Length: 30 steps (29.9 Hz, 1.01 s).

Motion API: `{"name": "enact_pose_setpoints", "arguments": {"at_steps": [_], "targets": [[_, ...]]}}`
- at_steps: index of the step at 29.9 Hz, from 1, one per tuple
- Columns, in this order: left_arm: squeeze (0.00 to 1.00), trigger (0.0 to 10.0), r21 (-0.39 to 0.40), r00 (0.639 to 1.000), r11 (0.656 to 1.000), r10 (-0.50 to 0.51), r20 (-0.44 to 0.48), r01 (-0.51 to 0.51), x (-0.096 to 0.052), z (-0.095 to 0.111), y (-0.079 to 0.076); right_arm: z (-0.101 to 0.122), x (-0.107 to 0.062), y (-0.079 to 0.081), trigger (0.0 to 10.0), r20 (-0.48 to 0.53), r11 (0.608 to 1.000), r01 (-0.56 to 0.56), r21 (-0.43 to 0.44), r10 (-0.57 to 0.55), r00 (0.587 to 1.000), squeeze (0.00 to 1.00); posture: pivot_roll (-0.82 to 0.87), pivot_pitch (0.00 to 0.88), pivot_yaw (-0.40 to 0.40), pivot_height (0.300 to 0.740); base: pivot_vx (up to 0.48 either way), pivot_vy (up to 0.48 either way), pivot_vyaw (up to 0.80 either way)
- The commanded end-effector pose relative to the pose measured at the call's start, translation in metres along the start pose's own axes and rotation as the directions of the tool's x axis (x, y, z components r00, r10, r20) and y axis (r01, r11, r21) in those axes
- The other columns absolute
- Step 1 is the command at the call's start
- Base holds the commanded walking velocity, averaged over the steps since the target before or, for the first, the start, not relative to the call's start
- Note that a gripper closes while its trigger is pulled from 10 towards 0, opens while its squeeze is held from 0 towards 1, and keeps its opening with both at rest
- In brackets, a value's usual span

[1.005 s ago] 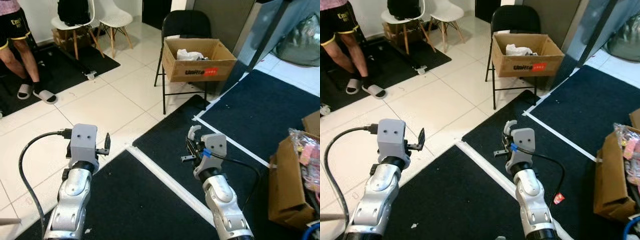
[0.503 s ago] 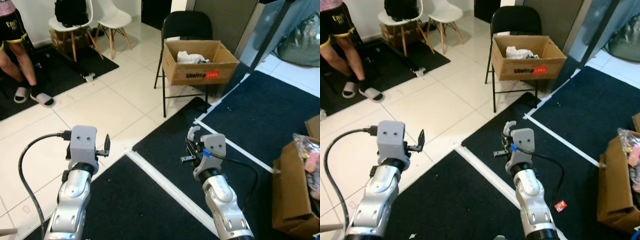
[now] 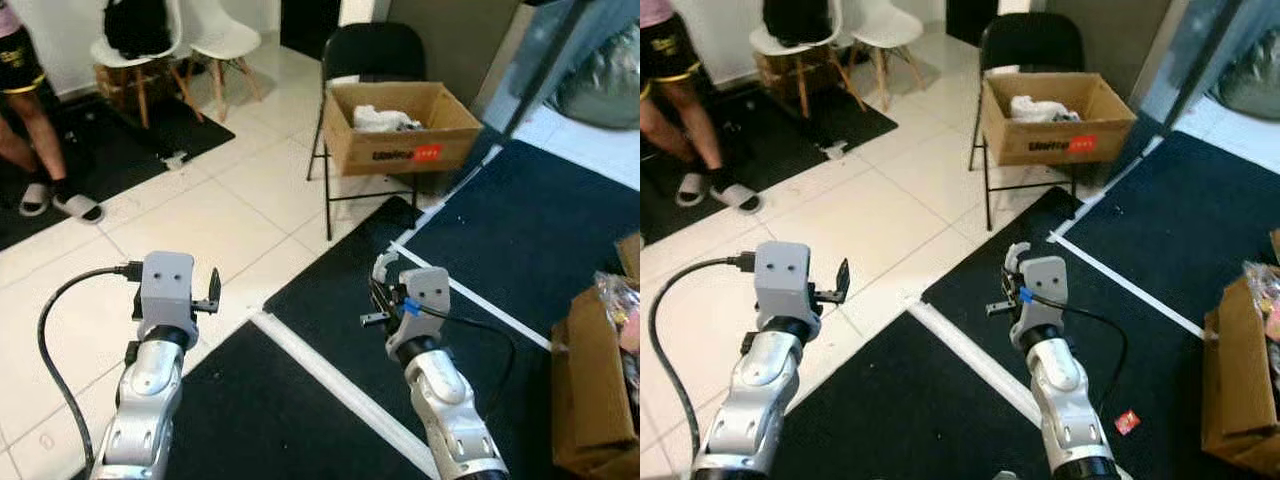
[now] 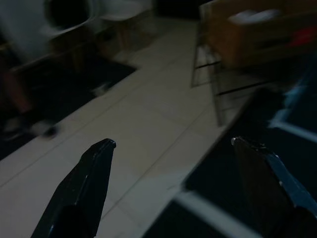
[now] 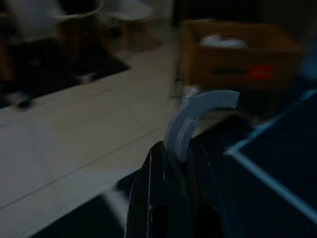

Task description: Picking trash to rubbish bin

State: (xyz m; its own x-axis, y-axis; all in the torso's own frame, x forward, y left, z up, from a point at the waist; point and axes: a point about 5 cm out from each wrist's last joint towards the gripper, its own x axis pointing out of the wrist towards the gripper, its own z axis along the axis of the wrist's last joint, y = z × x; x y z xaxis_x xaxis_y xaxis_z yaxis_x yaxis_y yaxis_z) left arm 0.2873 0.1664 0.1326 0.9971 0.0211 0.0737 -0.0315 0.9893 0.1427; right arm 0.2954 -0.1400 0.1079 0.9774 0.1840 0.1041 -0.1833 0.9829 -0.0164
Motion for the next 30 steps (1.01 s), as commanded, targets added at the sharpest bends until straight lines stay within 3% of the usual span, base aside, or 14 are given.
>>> {"name": "enact_pose_setpoints", "arguments": {"at_steps": [1, 30], "targets": [[0.0, 10.0, 0.009, 1.0, 1.0, 0.014, -0.009, -0.014, -0.0022, -0.003, 0.0055, -0.0036, -0.0012, 0.0032, 10.0, -0.016, 1.0, -0.004, 0.018, 0.005, 1.0, 0.0, 0.0, 0.118, -0.041, 0.74, 0.259, 0.0, -0.44], [0.0, 10.0, 0.011, 1.0, 1.0, 0.006, -0.01, -0.005, -0.0041, -0.0043, 0.0037, -0.0035, -0.0016, 0.0051, 10.0, -0.014, 1.0, -0.022, 0.016, 0.022, 1.0, 0.0, 0.0, 0.099, -0.047, 0.74, 0.262, 0.0, -0.45]]}}
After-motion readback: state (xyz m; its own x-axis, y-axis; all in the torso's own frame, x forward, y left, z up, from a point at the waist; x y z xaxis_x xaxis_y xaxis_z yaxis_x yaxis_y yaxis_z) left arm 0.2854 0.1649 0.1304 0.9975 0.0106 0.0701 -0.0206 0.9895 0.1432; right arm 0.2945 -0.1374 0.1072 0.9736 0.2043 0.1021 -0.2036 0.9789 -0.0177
